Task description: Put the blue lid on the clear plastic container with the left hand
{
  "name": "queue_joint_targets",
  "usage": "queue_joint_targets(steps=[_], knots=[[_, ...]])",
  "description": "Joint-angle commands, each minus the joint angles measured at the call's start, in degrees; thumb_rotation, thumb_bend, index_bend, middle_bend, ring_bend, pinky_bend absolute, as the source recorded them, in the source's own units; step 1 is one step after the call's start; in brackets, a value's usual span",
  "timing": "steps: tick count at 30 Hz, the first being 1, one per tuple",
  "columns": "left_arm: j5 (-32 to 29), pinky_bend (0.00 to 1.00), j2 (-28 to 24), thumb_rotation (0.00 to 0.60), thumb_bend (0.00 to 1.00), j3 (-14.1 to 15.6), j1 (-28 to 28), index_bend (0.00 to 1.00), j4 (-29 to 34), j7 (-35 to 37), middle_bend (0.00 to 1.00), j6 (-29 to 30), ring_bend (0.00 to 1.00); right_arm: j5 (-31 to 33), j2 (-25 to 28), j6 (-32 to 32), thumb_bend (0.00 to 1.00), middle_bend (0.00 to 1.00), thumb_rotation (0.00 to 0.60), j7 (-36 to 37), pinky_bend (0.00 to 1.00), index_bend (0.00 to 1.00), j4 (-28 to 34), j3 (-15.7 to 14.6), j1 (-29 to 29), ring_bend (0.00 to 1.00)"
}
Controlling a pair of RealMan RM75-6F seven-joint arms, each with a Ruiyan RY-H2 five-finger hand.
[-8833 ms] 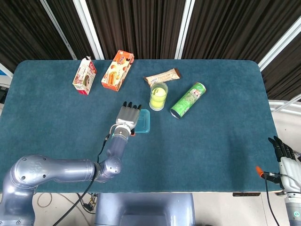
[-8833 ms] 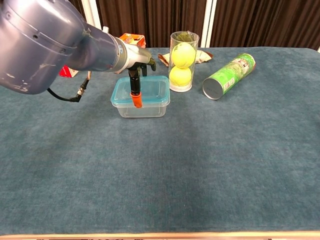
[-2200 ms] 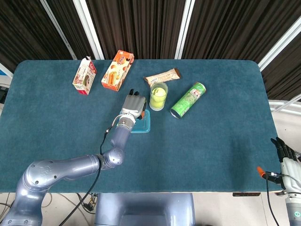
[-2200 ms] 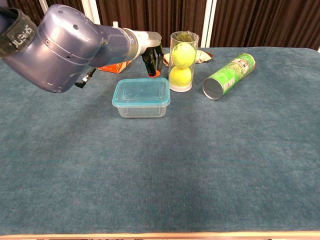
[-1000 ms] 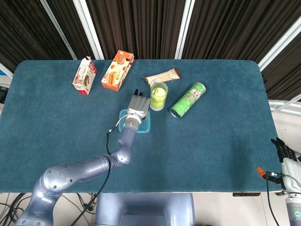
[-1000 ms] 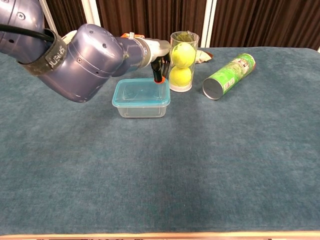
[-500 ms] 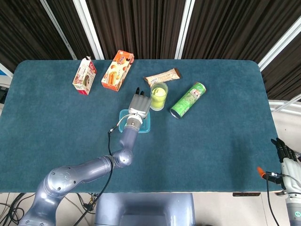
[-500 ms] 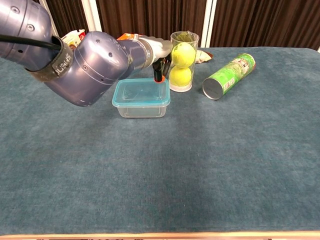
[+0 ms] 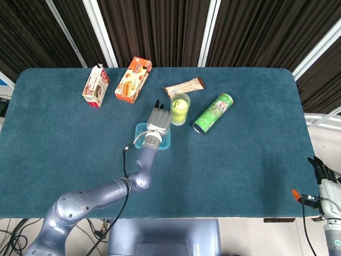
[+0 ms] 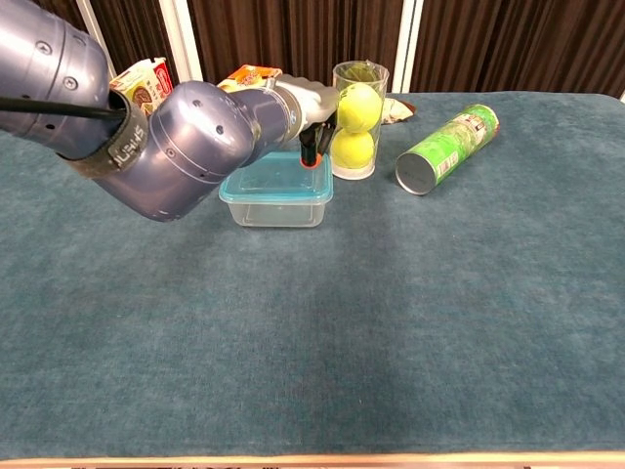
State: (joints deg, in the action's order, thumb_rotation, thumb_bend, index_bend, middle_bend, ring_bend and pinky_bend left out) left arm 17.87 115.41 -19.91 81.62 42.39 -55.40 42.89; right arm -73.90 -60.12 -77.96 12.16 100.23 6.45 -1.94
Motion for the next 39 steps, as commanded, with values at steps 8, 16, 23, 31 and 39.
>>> queue_joint_targets(steps=[8, 16, 23, 31, 39], knots=[[2.4, 0.0, 1.1, 0.6, 0.53, 0.0, -0.5, 0.63, -1.1, -0.2, 0.57, -0.2, 0.14, 0.0, 0.1, 0.1, 0.29, 0.0, 0.6, 0.0, 0.0, 0.1, 0.1, 0.0, 0.0, 0.0], [3.9, 0.0, 2.0, 0.6, 0.53, -0.2, -0.9, 0.63, -1.9, -0.6, 0.57, -0.3, 0.14, 0.1, 0.1, 0.0, 0.29, 0.0, 0.6, 0.0, 0.0, 0.1, 0.1, 0.0, 0.0, 0.0], [4.5, 0.0, 2.3, 0.6, 0.53, -0.6, -1.3, 0.63, -2.1, -1.2, 0.57, -0.1, 0.14, -0.1, 0.1, -0.1, 0.29, 0.0, 0.6, 0.0, 0.0, 0.1, 0.1, 0.0, 0.0, 0.0], [5.1, 0.0, 2.8, 0.6, 0.53, -0.7, -1.9, 0.63, -2.7, -1.9, 0.57, -0.5, 0.14, -0.2, 0.1, -0.1, 0.29, 0.0, 0.6, 0.0, 0.0, 0.1, 0.1, 0.0, 0.1, 0.0], [6.1, 0.0, 3.6, 0.6, 0.53, -0.5, -2.4, 0.63, -3.8, -2.5, 0.57, -0.9, 0.14, -0.2, 0.1, -0.1, 0.29, 0.0, 0.6, 0.1, 0.0, 0.1, 0.1, 0.0, 0.0, 0.0]])
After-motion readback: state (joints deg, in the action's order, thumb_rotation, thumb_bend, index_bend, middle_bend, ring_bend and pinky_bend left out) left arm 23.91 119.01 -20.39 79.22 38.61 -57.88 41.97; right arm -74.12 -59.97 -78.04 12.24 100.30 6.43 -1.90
